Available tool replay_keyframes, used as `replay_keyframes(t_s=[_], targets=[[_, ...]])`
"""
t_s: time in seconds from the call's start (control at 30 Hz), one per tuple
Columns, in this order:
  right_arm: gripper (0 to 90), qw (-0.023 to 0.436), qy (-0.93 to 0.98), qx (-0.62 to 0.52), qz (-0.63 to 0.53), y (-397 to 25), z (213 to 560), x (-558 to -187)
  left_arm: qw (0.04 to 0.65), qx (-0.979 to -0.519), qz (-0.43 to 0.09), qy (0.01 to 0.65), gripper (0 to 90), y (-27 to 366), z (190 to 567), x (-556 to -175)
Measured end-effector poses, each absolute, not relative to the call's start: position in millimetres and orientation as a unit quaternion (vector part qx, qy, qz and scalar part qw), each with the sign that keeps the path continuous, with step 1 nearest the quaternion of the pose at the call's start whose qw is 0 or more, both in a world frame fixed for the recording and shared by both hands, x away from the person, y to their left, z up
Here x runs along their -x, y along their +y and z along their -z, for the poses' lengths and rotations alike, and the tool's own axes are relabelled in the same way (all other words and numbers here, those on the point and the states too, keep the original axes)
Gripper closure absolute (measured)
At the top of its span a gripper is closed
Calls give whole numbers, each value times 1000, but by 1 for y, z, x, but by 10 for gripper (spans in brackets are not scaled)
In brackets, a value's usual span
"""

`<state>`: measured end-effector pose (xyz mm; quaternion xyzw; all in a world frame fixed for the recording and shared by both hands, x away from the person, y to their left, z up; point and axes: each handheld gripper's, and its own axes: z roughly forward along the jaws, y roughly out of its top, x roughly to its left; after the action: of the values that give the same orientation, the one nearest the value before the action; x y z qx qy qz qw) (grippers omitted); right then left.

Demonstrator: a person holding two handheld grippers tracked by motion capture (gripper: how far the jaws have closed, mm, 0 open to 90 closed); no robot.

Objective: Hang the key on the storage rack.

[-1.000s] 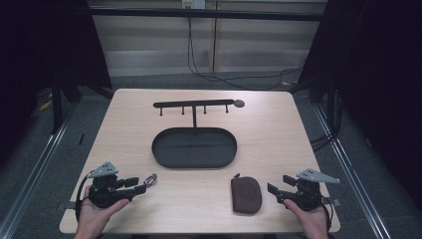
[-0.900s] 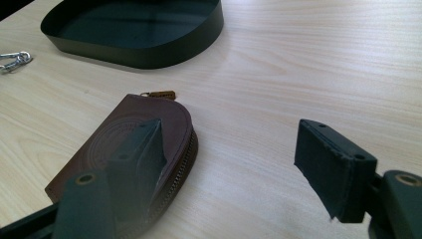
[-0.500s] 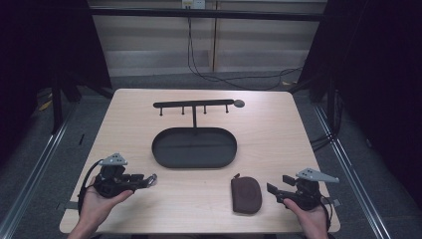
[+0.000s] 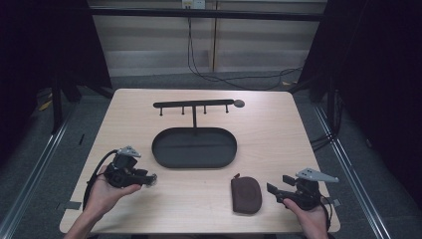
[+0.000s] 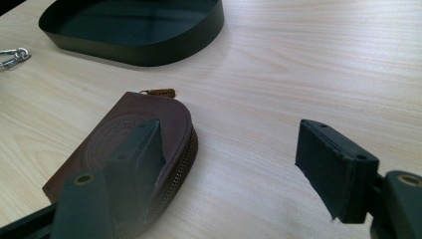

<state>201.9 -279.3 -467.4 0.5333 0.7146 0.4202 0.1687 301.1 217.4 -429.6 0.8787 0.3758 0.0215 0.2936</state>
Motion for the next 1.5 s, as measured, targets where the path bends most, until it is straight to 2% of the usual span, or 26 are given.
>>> replay_keyframes(t_s=[0.33, 1.13, 1.33, 1.5], targets=[[263, 168, 716, -532, -420, -279, 468, -203, 240, -881, -2, 408, 589, 221, 441, -321], [259, 164, 720, -530, -417, -278, 469, -204, 165, -902, 34, 399, 551, 208, 456, -337], [258, 165, 720, -530, -417, -278, 469, -204, 147, -907, 37, 394, 572, 204, 462, -337], [258, 164, 720, -530, -417, -278, 469, -204, 143, -909, 40, 389, 624, 202, 465, -338]])
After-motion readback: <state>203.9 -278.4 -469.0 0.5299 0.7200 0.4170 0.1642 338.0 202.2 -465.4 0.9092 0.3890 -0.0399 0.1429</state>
